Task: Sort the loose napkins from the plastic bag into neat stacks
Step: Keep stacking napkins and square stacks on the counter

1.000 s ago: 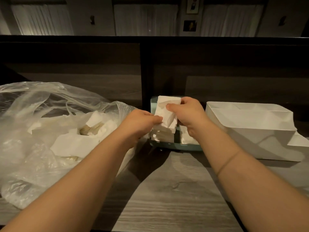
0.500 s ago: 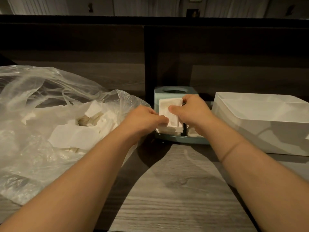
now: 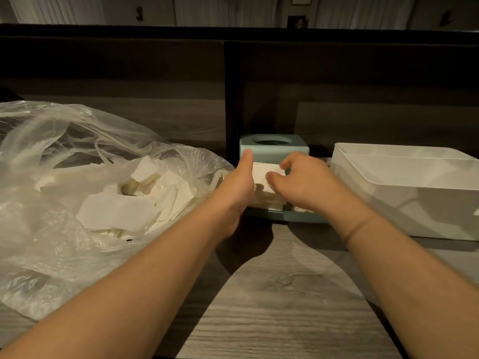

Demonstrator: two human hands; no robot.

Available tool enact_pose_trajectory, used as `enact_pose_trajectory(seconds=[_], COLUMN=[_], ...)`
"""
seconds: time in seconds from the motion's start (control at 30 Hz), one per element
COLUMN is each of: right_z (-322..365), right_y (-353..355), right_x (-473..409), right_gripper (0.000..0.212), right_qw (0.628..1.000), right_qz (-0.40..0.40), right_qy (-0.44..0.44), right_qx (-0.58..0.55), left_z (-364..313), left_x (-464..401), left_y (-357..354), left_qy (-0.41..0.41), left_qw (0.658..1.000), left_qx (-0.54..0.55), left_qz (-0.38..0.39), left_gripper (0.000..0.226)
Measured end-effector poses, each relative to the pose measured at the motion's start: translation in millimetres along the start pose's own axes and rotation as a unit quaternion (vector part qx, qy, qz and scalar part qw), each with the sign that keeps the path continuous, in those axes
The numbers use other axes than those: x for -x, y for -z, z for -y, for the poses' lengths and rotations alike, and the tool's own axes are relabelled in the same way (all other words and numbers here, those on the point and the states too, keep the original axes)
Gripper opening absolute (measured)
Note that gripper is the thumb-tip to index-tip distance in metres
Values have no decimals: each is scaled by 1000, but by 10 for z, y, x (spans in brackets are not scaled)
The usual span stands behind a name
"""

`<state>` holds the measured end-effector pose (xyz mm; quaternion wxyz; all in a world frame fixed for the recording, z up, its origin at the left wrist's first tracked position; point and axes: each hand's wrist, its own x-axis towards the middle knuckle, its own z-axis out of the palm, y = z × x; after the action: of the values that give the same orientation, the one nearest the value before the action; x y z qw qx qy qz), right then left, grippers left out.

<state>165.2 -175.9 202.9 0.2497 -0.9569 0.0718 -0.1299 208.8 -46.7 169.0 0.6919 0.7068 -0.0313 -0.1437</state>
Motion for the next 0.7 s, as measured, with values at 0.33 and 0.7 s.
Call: enact_pose_trajectory(seconds=[0.33,0.7], right_z=[20,2], right_y=[23,29], right_x=[37,9], right_gripper=[50,38], right_qw=[1000,996], right_qz=[-2,-84], right_qy=[-6,-2], right_qx=[-13,-30], left_z=[49,-146], left_x=[42,265], left_y=[-79,-92], left_qy=[-8,23], left_qw=[1000,998], left_qx=[-16,-62], left_qz=[9,1], left_gripper=[97,81])
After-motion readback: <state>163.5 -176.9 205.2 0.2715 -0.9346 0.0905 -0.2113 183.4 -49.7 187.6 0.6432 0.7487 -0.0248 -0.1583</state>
